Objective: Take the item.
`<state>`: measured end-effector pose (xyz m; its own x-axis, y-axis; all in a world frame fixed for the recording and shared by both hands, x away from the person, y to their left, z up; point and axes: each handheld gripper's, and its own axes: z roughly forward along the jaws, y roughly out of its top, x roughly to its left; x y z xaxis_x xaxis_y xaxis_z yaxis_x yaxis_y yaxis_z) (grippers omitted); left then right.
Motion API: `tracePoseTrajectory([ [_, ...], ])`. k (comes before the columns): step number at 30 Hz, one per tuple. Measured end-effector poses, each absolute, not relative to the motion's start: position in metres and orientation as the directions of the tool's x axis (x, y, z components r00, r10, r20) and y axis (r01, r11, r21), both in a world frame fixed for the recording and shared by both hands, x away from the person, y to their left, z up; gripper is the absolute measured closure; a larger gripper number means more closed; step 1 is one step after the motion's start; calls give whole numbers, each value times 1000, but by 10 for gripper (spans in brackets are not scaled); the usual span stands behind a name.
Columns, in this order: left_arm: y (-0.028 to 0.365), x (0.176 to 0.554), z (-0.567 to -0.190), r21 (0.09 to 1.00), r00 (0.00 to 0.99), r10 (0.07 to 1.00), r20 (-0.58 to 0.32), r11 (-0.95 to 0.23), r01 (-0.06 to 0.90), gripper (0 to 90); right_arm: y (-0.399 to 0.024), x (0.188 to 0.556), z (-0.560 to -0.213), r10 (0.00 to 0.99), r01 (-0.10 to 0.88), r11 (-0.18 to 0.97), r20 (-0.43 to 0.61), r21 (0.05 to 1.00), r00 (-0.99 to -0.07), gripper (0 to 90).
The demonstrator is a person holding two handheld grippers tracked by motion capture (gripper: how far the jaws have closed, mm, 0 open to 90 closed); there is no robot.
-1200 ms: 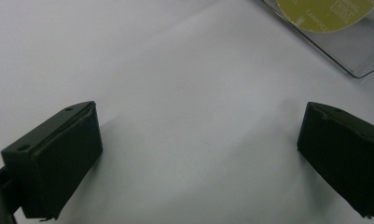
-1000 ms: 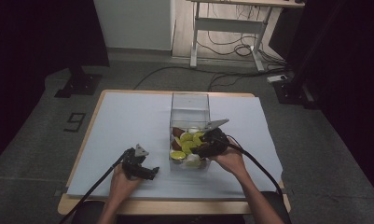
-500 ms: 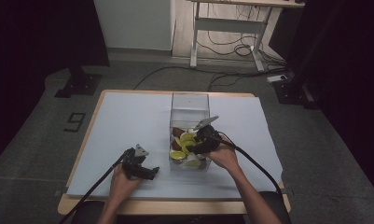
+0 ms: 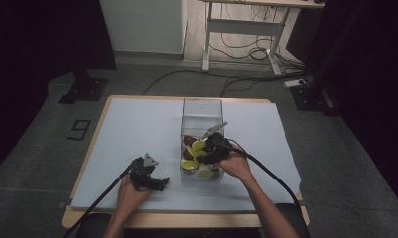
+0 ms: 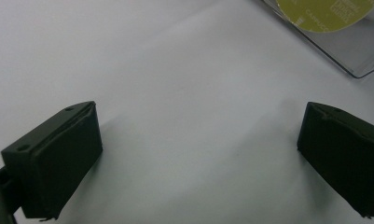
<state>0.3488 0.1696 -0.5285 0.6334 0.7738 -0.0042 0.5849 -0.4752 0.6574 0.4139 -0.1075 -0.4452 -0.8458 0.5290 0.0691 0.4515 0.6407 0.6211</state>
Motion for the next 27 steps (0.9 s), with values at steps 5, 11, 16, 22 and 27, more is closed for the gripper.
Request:
tracePoseTrajectory([
  [5,170,349,-529,657,633,774,-4,-475,585,0,-106,412,-445,522,435,665,39,606,-852,466],
  [11,170,349,-529,658,633,774,-3,-475,585,0,-106,408,-441,481,416,665,71,620,-874,502],
  [16,170,349,-528,657,634,774,-4,-476,585,0,-102,410,-445,480,416,690,56,593,-875,495],
  [22,170,349,-529,658,633,774,-4,-475,584,0,-99,411,-451,487,420,695,49,584,-872,507],
  [27,170,349,-529,658,634,774,-4,-475,584,0,-102,409,-447,501,417,690,26,592,-865,549],
])
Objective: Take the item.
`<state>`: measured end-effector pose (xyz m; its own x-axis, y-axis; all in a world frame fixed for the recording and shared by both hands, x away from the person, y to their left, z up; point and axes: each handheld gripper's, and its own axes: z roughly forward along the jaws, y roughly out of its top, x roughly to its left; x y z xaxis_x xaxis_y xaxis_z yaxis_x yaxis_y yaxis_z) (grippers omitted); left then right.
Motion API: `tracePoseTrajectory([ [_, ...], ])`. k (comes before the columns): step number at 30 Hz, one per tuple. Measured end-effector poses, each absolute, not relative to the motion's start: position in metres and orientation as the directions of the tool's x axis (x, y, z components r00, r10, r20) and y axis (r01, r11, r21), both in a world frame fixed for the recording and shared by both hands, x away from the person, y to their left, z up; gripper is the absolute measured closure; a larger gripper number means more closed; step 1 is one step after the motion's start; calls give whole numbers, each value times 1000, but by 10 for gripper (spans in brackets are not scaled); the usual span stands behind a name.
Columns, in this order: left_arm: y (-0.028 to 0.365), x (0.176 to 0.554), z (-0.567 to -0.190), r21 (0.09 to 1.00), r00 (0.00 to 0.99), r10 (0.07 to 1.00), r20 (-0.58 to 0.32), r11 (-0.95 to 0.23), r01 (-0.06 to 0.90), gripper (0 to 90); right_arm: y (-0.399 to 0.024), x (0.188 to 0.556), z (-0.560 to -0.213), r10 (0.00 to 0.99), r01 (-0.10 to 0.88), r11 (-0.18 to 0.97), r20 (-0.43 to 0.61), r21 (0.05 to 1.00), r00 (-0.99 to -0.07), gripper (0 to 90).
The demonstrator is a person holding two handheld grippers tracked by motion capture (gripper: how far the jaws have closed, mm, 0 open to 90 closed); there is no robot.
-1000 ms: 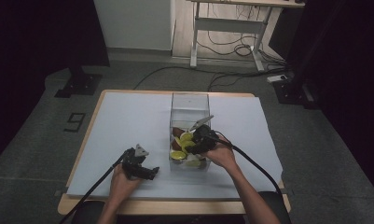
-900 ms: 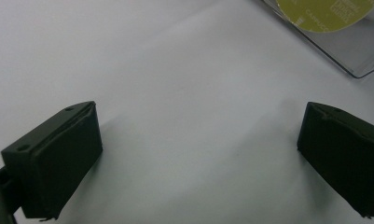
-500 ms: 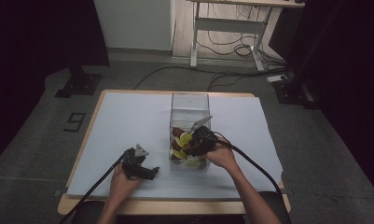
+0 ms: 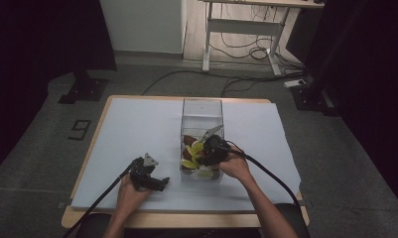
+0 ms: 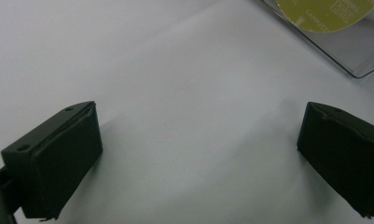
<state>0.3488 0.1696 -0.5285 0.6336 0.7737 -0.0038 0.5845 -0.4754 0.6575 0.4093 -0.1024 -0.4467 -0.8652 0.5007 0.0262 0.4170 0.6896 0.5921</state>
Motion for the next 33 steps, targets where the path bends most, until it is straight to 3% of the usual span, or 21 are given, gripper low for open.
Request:
tracePoseTrajectory([
  [33,169,349,-529,658,633,774,-3,-475,584,0,-127,395,-409,527,393,603,23,694,-850,556],
])
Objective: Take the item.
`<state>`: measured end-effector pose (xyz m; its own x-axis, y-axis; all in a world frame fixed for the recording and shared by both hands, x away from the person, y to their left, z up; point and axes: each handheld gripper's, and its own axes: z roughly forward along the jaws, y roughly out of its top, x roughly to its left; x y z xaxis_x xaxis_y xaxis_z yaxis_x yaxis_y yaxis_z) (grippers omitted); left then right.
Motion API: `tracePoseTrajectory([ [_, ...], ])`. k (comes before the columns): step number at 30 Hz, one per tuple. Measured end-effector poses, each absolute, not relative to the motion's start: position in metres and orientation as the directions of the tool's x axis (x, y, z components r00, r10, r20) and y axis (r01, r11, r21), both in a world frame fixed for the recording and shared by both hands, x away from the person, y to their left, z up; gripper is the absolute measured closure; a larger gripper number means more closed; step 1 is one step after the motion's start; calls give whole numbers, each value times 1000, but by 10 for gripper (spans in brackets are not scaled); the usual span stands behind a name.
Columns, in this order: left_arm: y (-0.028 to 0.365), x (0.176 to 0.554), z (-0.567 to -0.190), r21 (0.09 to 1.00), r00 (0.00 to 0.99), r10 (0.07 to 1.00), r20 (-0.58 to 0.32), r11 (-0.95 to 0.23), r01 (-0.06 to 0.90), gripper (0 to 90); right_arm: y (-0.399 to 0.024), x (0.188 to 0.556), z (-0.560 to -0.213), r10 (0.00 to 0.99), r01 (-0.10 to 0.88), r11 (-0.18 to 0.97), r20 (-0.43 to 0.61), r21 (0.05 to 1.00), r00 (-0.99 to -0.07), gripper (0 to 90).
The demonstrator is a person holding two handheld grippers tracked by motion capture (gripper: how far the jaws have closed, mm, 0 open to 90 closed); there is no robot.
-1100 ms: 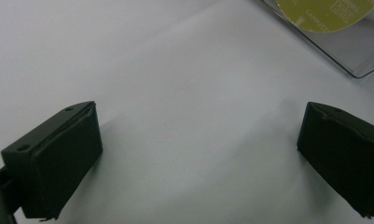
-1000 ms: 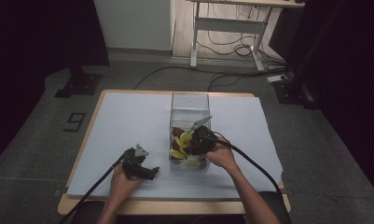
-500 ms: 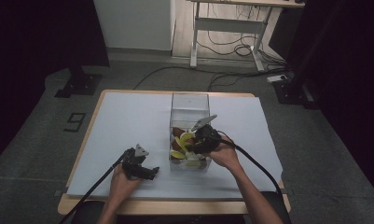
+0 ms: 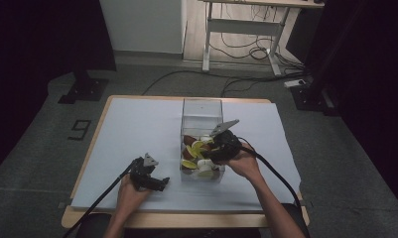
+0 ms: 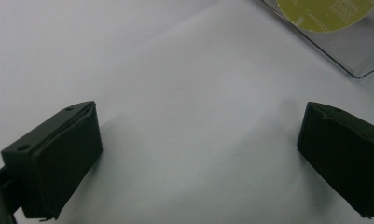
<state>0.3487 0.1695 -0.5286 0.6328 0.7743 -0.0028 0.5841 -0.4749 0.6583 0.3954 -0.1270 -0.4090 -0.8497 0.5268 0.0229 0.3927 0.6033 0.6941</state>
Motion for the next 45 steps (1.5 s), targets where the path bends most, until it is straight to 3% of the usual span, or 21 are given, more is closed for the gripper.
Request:
tracePoseTrajectory([
  [24,169,349,-529,658,633,774,-3,-475,584,0,-170,394,-392,624,429,532,5,730,-782,556],
  [45,169,349,-529,658,632,775,-3,-475,584,0,-214,393,-400,720,485,475,-7,734,-694,556],
])
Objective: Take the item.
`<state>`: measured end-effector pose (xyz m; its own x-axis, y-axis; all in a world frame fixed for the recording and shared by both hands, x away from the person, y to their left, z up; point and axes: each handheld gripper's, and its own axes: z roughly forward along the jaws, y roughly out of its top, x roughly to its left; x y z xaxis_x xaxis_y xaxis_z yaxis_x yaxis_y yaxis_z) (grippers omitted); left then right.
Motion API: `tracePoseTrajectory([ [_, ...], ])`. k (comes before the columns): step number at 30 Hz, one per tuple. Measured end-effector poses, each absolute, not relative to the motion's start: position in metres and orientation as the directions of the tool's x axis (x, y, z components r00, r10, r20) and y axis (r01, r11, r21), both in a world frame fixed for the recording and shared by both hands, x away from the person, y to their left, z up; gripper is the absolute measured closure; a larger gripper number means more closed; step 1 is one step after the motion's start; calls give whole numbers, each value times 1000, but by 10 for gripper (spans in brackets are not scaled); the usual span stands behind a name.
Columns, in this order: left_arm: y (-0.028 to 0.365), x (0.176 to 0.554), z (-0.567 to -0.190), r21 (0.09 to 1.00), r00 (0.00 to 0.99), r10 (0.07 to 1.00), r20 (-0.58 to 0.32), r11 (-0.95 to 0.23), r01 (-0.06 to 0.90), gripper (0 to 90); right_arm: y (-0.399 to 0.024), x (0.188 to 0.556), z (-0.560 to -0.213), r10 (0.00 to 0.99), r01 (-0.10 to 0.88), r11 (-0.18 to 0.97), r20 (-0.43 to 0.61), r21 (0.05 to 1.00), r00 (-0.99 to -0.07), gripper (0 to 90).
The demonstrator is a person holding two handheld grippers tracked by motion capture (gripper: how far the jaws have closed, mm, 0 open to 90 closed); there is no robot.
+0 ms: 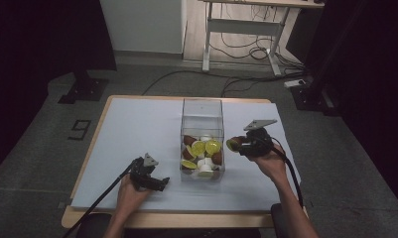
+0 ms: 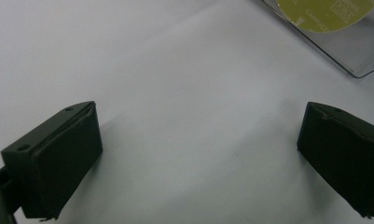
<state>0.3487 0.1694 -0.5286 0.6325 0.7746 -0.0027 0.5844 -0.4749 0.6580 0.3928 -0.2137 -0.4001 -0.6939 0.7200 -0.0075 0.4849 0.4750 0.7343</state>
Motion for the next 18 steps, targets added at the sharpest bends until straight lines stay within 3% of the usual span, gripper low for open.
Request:
tracePoseTrajectory([
  [18,169,349,-529,658,632,775,-5,-473,585,0,-240,391,-427,779,521,440,-21,731,-627,555],
])
